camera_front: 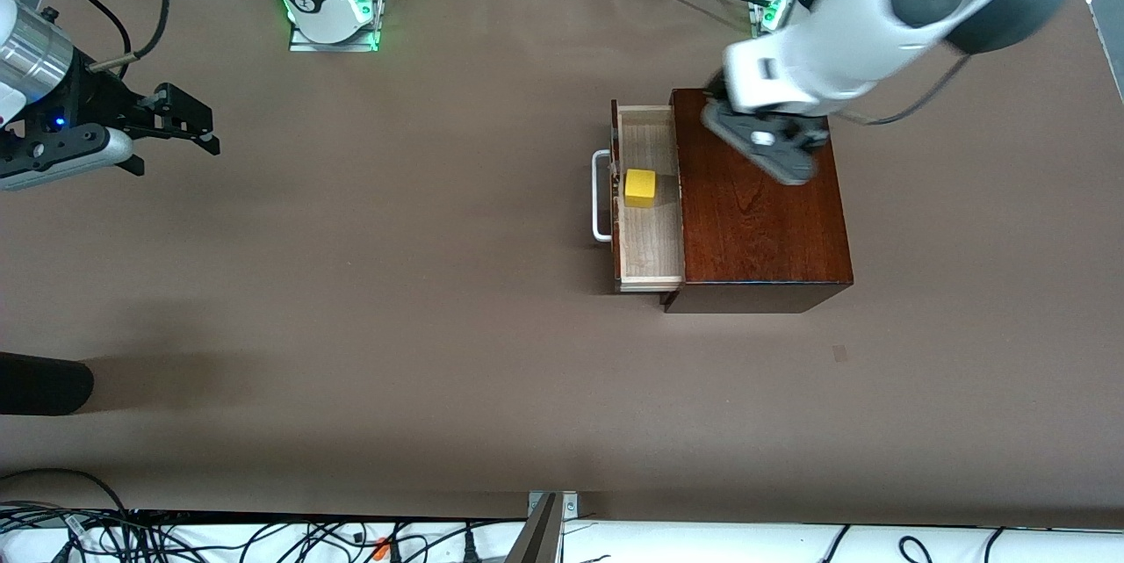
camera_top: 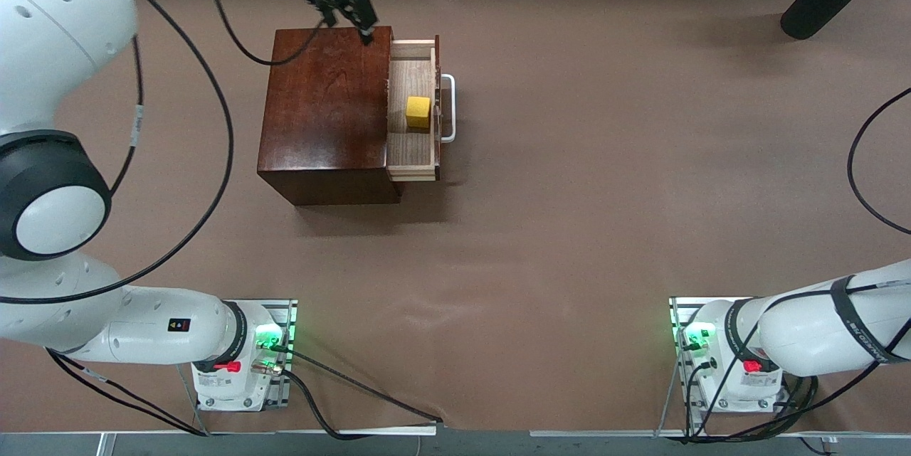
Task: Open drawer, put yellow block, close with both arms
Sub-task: 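Move the left gripper to the front of the open drawer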
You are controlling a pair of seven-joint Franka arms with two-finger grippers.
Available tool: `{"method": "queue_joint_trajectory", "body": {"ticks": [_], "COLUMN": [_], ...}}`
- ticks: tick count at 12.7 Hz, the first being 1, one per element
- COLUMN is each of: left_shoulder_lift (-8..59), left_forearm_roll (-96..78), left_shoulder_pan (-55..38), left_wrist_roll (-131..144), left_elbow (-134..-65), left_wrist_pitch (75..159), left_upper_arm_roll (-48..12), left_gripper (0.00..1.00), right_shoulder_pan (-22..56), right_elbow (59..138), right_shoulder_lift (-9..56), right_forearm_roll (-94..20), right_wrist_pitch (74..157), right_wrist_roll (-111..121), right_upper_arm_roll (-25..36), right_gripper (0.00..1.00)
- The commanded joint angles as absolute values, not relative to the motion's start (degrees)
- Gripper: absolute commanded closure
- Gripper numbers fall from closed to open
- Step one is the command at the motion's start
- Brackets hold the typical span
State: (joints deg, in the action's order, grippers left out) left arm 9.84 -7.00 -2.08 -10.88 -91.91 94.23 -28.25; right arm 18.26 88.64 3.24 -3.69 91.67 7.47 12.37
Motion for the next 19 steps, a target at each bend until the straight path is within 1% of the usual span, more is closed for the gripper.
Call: {"method": "queue_joint_trajectory", "body": {"ticks": [1,2,4,5,7,9,10,12,16,17,19], "left_shoulder_lift": [14.93,17.12,20.55,22.48,26.43,30.39,31.8,33.83,35.59,35.86,35.95], "left_forearm_roll": [-6.34,-6.15,-6.15,-5.89,0.84,7.44,11.65,19.13,20.13,20.13,20.04], "left_shoulder_pan": [-5.25,-7.27,-11.05,-13.25,-18.08,-22.3,-24.33,-24.26,-24.17,-24.17,-24.0], "left_wrist_roll": [-16.33,-17.39,-18.71,-20.29,-23.63,-25.04,-25.22,-26.09,-32.94,-34.0,-34.54], "left_elbow": [-89.47,-89.04,-88.95,-88.95,-88.86,-88.68,-88.68,-88.77,-89.56,-89.56,-89.47], "left_wrist_pitch": [99.12,100.27,105.26,109.12,117.12,122.67,123.83,123.84,122.7,121.22,117.35], "left_upper_arm_roll": [-32.16,-32.17,-32.26,-32.08,-32.08,-31.99,-31.73,-31.73,-28.92,-27.96,-26.98], "left_gripper": [0.0,0.0,0.0,0.0,0.0,0.0,0.0,0.0,0.0,0.0,0.0], "right_shoulder_pan": [19.07,18.99,18.2,16.63,15.21,15.21,15.21,15.12,15.21,15.21,15.29], "right_elbow": [92.71,94.29,98.77,99.22,98.79,98.35,97.74,97.21,97.21,97.03,93.8], "right_shoulder_lift": [0.88,0.1,-2.01,-2.2,-2.2,-2.2,-2.11,-2.11,-2.29,-2.29,-1.32], "right_forearm_roll": [-0.01,0.78,0.97,0.88,0.88,0.35,0.18,0.09,-2.02,-2.11,-2.29], "right_wrist_pitch": [92.98,93.77,97.54,97.91,97.91,98.0,98.09,97.82,97.38,97.38,97.38], "right_wrist_roll": [2.56,0.63,0.09,0.09,0.26,0.26,0.09,0.7,1.32,1.41,1.15], "right_upper_arm_roll": [10.56,9.76,8.97,8.01,7.21,7.38,7.47,8.34,11.34,11.34,10.99], "right_gripper": [0.0,0.0,0.0,0.0,0.0,0.0,0.0,0.0,0.0,0.0,0.0]}}
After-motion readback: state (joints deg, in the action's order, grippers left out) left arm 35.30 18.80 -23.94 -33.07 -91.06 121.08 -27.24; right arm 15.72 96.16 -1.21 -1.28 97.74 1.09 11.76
